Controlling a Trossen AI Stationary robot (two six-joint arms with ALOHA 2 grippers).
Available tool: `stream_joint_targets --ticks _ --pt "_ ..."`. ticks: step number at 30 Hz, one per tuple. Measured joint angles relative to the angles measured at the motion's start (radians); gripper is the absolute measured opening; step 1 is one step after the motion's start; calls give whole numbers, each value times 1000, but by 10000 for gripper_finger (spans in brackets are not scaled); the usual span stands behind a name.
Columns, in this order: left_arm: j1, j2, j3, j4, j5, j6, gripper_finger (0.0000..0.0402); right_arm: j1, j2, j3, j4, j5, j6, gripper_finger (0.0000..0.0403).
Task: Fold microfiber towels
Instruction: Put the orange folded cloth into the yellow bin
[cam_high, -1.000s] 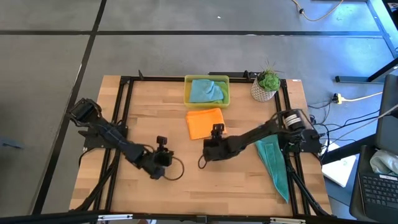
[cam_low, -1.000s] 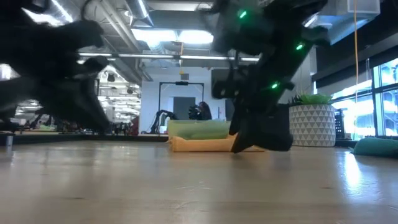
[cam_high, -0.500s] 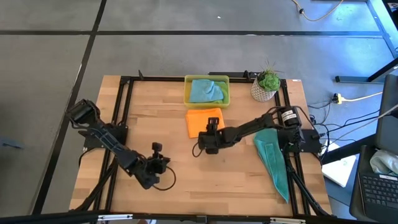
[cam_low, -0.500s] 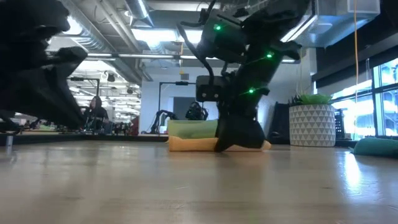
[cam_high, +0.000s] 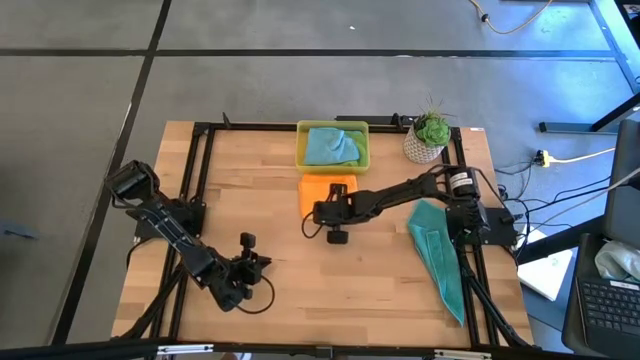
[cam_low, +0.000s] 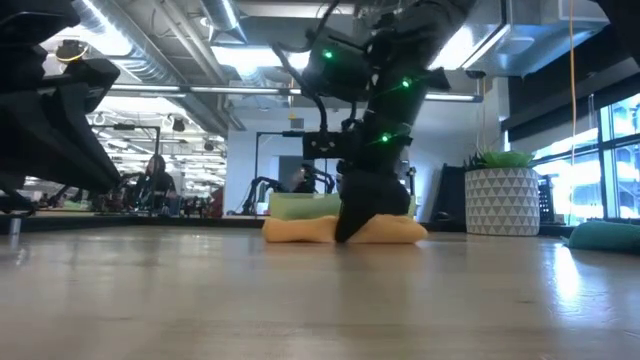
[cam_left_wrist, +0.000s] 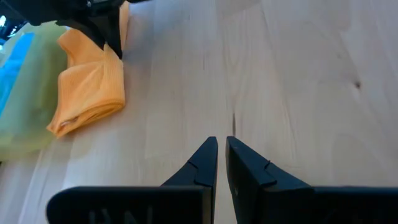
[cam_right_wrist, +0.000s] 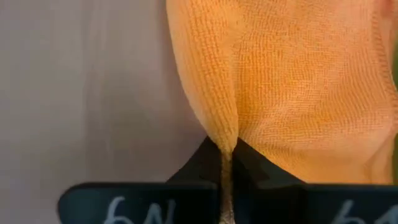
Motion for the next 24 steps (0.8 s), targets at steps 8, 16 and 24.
stream_joint_targets --ticks 8,16,24 --pt "0 0 0 0 0 -1 25 3 -5 320 -354 26 -42 7" --pt "0 0 0 0 7 -16 25 -110 -7 615 -610 83 -123 6" --pt "0 0 0 -10 9 -17 25 -291 -9 785 -645 198 -367 6"
